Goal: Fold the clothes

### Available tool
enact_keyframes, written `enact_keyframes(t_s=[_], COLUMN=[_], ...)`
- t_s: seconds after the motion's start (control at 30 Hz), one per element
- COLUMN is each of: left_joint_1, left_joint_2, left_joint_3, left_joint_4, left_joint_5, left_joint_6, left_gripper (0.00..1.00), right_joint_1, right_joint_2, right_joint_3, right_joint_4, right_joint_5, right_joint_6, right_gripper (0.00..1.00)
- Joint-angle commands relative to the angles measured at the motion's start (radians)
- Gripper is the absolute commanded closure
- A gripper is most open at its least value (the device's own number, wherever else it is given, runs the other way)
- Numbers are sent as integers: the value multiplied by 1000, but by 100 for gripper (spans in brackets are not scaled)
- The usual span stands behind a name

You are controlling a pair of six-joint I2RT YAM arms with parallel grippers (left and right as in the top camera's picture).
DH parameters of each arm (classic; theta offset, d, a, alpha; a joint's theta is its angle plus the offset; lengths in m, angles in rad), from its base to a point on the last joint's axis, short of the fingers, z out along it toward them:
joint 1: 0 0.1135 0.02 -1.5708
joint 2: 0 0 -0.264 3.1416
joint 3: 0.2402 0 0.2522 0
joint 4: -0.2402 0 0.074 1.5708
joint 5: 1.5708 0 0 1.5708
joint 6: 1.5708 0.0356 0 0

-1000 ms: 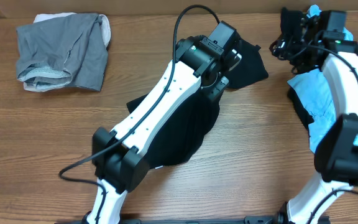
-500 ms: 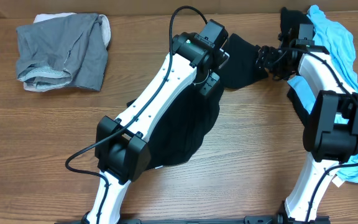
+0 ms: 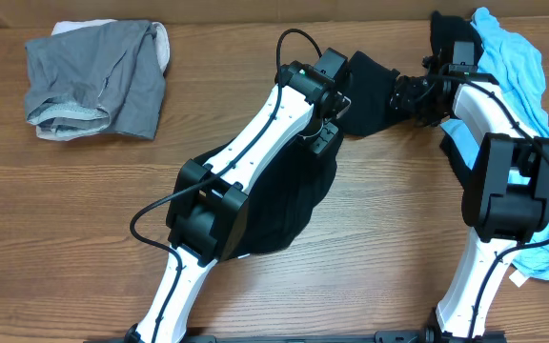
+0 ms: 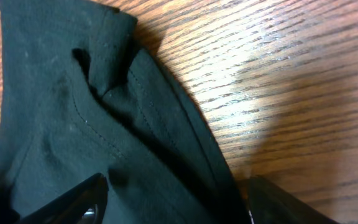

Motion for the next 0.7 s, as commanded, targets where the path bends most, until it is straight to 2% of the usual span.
enact_keyframes(t_s=[0.0,0.1,0.27,0.33,0.4,0.47,0.67], left_joint_1=[16,17,17,17,17,17,28], left_joint_2=[4,4,4,4,4,4,-13], left_joint_3=[0,0,0,0,0,0,61], left_joint_4=[21,31,50,60,68,75,36], left_joint_5=[14,14,14,14,14,14,-26], left_joint_6=[-5,-5,-5,-5,-5,-5,-5], left_gripper=[53,57,75,87,96,96,96], right_joint_1=[3,3,5,5,5,5,0], right_joint_2=[8,8,8,8,8,8,-34], right_joint_3=[21,21,21,21,21,21,32], right_joint_4=[14,20,20,19,18,13,-33], right_joint_5=[10,9,9,9,9,9,8], right_joint_6=[5,5,5,5,5,4,0], right_gripper=[34,42,68,80,86,96,96])
